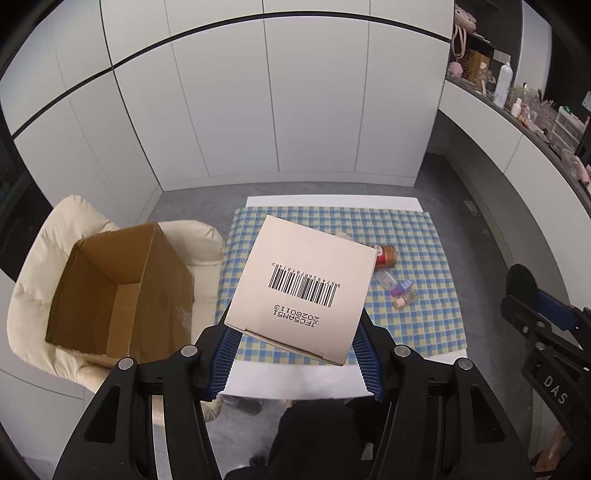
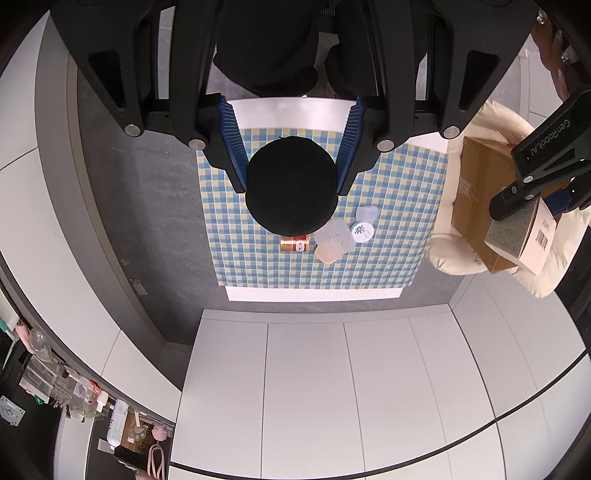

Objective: Organize objects
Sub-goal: 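Carry the white box and black puck over to the cardboard box, then open the left tool over the box while the right tool releases the puck, then withdraw both open tools from above the cardboard box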

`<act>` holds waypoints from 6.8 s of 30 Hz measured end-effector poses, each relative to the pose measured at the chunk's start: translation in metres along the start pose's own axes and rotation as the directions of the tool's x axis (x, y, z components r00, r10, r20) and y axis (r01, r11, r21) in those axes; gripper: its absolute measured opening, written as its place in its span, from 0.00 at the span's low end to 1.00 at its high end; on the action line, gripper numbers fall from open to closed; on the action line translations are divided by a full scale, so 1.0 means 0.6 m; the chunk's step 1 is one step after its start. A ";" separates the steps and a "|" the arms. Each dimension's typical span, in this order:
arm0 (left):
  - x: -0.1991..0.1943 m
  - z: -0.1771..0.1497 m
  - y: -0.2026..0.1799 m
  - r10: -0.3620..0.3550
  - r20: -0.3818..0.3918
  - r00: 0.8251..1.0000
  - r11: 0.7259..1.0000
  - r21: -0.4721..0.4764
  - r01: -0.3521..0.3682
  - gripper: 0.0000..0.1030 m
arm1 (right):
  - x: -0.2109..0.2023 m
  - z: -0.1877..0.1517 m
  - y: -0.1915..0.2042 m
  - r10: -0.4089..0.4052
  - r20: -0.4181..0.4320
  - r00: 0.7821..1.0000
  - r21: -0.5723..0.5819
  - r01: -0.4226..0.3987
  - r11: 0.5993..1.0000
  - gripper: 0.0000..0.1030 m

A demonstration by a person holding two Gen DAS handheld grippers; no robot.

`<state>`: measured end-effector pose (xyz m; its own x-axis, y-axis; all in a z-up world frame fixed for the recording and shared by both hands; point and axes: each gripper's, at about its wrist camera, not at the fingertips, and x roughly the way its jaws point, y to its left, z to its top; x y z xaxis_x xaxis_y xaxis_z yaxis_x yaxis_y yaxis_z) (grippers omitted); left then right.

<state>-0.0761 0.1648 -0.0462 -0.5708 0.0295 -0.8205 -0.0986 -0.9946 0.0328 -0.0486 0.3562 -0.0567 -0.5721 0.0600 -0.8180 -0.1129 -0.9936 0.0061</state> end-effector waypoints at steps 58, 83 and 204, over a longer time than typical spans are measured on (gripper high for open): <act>-0.029 -0.266 0.036 -0.078 -0.066 0.995 0.997 -0.032 0.076 0.56 | -0.052 -0.311 -0.069 0.032 -0.155 0.987 -0.037 -0.038 0.999 0.48; -0.027 -0.291 0.129 -0.046 -0.088 0.995 0.984 -0.175 0.030 0.56 | -0.029 -0.289 0.009 0.054 -0.154 0.987 -0.146 -0.077 0.986 0.48; 0.210 -0.162 0.751 0.311 -0.164 0.936 0.705 -0.621 -0.343 0.99 | 0.329 -0.137 0.876 0.330 -0.285 0.900 -0.573 -0.436 0.694 0.89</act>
<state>-0.1132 -0.2895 -0.1901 -0.4311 -0.2980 -0.8517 0.6327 -0.7728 -0.0498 -0.1539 -0.1619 -0.2621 -0.3209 -0.3016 -0.8978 0.6370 -0.7703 0.0311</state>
